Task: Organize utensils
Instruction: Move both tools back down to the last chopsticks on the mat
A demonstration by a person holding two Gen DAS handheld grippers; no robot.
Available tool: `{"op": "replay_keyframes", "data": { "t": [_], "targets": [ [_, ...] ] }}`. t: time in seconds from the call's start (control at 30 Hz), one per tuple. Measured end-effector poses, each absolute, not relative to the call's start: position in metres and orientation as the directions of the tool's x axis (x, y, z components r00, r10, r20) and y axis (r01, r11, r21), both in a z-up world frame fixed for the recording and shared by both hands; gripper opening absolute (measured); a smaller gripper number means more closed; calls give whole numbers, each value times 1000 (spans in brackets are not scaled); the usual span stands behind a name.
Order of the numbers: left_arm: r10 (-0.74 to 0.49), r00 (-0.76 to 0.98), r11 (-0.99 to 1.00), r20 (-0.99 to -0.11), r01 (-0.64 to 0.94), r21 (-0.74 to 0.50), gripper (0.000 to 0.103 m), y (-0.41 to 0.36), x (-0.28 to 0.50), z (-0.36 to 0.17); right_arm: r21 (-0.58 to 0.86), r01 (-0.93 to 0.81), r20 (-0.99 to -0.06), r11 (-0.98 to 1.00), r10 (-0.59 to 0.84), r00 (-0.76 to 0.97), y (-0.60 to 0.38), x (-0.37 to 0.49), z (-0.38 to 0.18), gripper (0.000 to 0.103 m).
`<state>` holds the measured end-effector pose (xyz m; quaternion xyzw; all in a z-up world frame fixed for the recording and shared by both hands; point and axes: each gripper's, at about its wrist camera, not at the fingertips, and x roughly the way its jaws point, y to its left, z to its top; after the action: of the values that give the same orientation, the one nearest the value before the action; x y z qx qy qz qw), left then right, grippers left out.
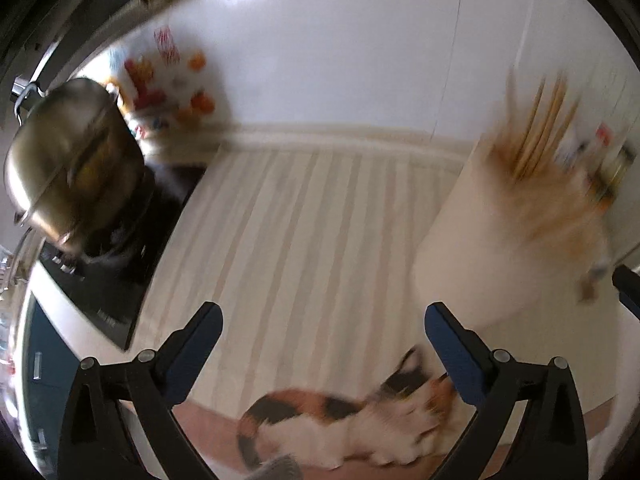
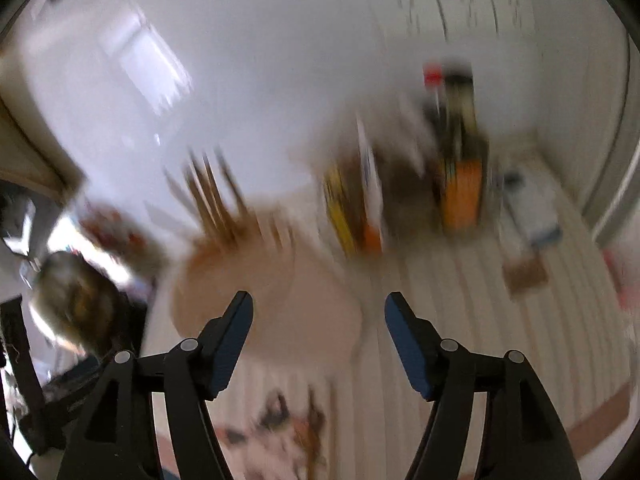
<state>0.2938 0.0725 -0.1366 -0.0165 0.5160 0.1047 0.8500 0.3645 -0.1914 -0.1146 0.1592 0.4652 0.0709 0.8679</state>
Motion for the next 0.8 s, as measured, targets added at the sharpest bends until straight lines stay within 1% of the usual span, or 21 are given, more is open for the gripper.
{"op": "replay_keyframes", "data": {
  "t": [0.1,0.17,0.23,0.37,0.5,0.57,0.7,0.73,0.77,0.8],
  "targets": [
    [192,349,976,-917,-162,143,103,72,283,-187,315,46,-881,948,274,387,-175,351,-177,70],
    [198,301,976,-933,-145,161,103,71,277,-211,299,56,-921,953,272,280,-164,344,-215,69],
    [197,247,977,-949,-131,168,103,71,272,-236,270,55,-947,961,255,197,-153,339,-246,65],
    [204,172,976,-964,-112,187,103,73,264,-271,222,41,-970,974,216,110,-137,331,-283,61],
    [216,127,973,-968,-106,203,103,76,253,-290,115,-33,-990,993,118,83,-117,325,-302,56],
    [216,117,973,-969,-109,204,103,78,251,-295,66,-74,-994,995,72,78,-107,322,-308,45],
    [216,106,972,-971,-115,204,103,79,247,-293,-18,-148,-996,989,-4,90,-90,316,-314,40],
    [213,108,973,-971,-117,201,103,78,247,-292,-37,-160,-995,986,-22,96,-88,314,-314,35],
    [210,111,973,-971,-117,197,103,78,247,-291,-38,-170,-994,985,-20,104,-86,313,-313,25],
    [206,115,974,-972,-117,193,103,78,247,-290,-43,-180,-994,983,-23,111,-84,312,-313,20]
  ]
}}
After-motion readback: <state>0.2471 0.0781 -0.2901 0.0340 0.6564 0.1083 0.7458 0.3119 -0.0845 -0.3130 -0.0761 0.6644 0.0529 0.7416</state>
